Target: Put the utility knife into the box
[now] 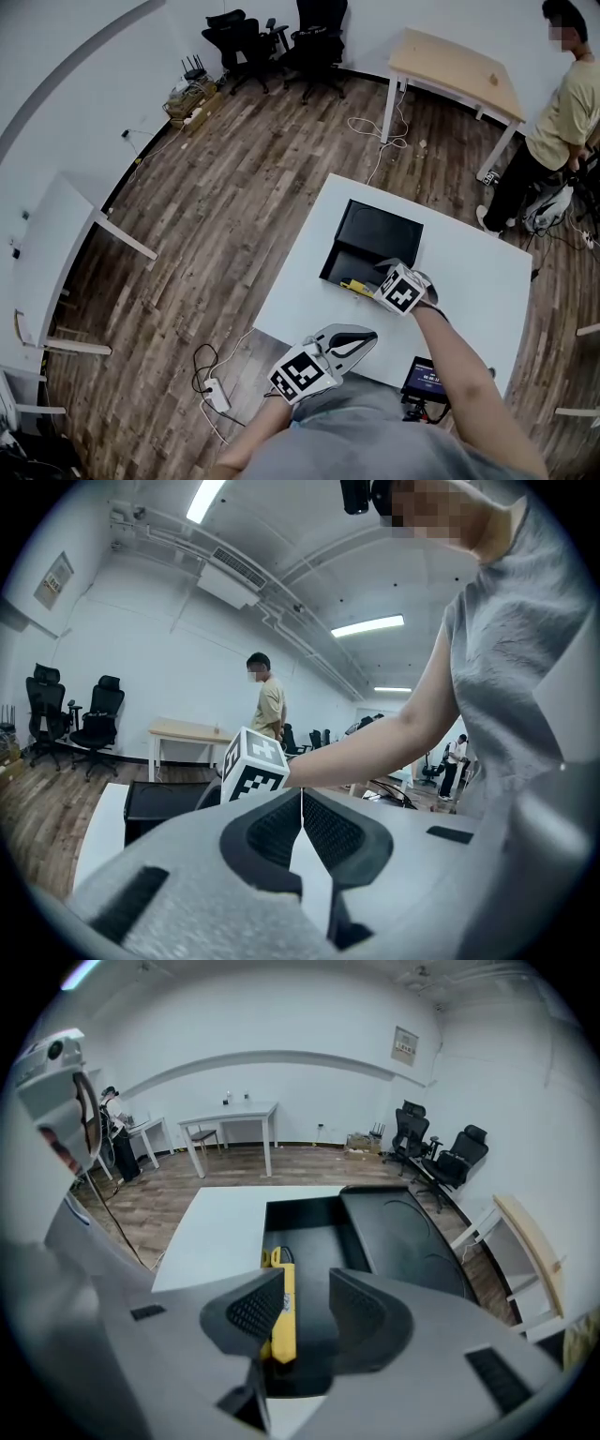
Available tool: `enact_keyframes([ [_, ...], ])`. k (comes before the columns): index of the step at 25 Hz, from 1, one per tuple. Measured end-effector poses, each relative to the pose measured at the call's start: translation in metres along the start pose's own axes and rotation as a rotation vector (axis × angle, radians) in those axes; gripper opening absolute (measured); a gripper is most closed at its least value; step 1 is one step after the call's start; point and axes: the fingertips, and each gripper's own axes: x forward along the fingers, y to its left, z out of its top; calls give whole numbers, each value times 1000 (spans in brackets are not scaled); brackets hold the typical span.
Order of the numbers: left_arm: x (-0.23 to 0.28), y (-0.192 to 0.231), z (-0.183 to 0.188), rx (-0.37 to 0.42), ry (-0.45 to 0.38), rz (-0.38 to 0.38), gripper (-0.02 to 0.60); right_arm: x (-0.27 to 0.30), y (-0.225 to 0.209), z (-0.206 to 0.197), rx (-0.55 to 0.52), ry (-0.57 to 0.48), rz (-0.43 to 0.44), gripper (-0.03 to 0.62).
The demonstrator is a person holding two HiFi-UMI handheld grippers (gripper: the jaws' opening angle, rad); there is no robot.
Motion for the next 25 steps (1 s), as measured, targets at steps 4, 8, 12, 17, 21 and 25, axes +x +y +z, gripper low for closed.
enact_keyframes([
  [4, 0, -3, 0, 5, 4, -3, 18, -12, -2, 6, 9, -30, -15, 141],
  [8, -2, -8, 0, 16, 3, -10, 18, -17, 0, 4, 41, -44, -14, 141],
  [12, -6, -13, 1, 23, 5, -15, 18, -29, 6, 6, 66, -60, -3, 140],
  [17, -8, -18, 2, 36, 5, -23, 18, -51, 12, 14, 76, -105, 4, 140],
  [21, -9, -21, 1, 37, 4, -28, 18, -70, 17, 23, 83, -140, -9, 140],
  [25, -6, -26, 0, 42, 6, -32, 18, -90, 22, 22, 118, -147, -33, 140],
])
